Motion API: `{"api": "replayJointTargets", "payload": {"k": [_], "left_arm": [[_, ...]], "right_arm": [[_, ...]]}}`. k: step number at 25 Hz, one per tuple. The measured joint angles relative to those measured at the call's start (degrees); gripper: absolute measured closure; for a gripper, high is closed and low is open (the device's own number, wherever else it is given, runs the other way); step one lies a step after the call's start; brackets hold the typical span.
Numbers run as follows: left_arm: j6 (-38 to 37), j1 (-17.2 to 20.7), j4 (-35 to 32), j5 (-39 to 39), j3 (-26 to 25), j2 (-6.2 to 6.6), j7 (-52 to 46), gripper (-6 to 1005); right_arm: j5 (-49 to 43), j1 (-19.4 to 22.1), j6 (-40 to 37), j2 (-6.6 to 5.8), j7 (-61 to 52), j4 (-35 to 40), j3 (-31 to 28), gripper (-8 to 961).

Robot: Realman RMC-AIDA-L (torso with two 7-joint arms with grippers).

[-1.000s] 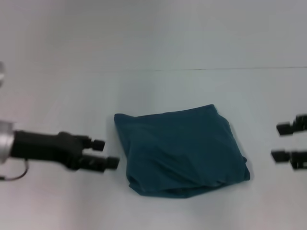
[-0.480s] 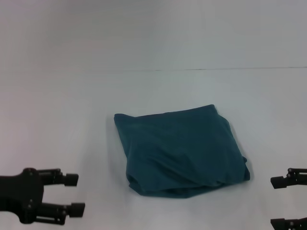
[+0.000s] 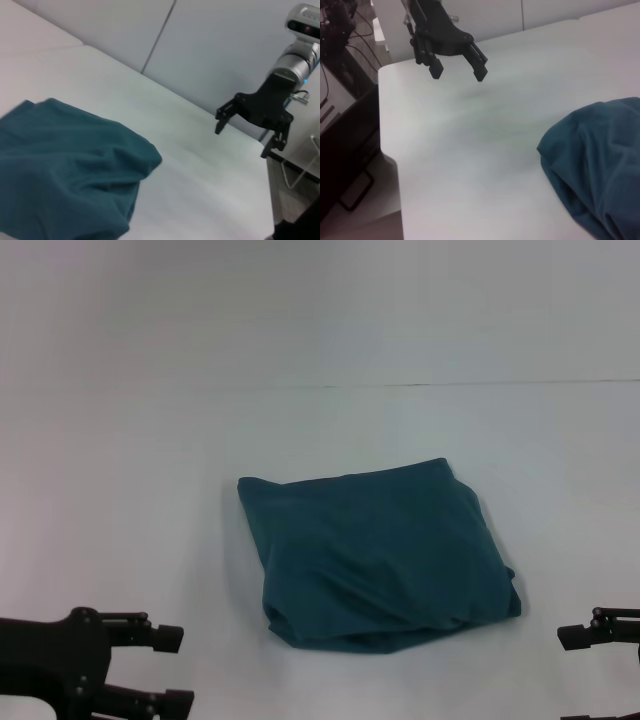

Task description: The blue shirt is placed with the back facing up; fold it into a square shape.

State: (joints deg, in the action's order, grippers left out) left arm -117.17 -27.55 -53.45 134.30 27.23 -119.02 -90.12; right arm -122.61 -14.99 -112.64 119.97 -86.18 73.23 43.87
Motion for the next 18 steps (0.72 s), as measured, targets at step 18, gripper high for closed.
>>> {"api": "replayJointTargets", "payload": {"k": [18], "left_arm": [[0.4,0.0,0.2,0.1,1.0,-0.62,-0.2,135]], "right_arm": [[0.0,-0.6,1.1,0.00,1.3,-1.4,-0.1,22]]}}
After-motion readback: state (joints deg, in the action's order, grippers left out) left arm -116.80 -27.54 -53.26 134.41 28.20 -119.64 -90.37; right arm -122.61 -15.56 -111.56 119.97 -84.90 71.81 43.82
